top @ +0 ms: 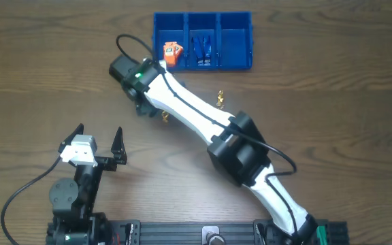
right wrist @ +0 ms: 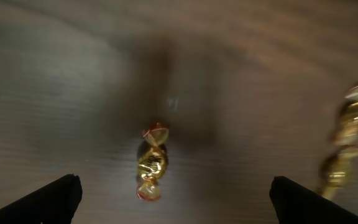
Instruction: Sort Candies Into Trays
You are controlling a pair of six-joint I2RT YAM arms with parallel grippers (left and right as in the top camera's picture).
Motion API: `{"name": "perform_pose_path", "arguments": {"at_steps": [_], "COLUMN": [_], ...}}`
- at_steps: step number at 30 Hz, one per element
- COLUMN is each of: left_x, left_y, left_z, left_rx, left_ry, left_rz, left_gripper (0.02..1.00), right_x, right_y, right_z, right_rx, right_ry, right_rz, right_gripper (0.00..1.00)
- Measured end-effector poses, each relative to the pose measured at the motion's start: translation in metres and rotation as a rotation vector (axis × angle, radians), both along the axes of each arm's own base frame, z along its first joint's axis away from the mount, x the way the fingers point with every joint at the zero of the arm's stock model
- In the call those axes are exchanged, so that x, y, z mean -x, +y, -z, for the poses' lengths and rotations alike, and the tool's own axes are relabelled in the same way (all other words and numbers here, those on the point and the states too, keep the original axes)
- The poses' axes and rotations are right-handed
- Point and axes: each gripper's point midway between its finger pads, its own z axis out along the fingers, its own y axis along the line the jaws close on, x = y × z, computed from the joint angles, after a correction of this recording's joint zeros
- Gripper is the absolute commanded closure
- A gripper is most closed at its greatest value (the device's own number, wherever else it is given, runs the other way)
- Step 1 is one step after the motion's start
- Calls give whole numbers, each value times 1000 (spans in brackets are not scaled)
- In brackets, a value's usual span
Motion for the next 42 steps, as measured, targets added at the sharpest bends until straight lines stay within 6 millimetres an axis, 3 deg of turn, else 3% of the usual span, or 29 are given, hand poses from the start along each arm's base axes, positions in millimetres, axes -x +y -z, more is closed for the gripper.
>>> {"name": "perform_pose_path", "arguments": {"at_steps": [3,13,18,20,26,29,36,42], "left_x": [0,0,0,0,0,0,0,0], "left_y": [0,0,0,0,0,0,0,0], "left_z": [0,0,0,0,0,0,0,0], "left_rx": [0,0,0,0,0,0,0,0], "left_ry": [0,0,0,0,0,0,0,0], "left_rz": [0,0,0,0,0,0,0,0], "left_gripper": [20,20,23,23,20,20,20,20], "right_x": [4,-2,5,6,7,6,6,5], "right_y": [2,-3,-2,-1,1,2,4,4], "right_z": [15,30,51,51,52,52,52,52], "right_rx": [-14,-82,-103,-109,-114,-118,-122,-122], "right_ry": [42,111,151,155,165,163,161,160], "right_rz": [36,126,130,128,103,97,86,83], "right_gripper": [1,5,38,97,527,566,801,906]}}
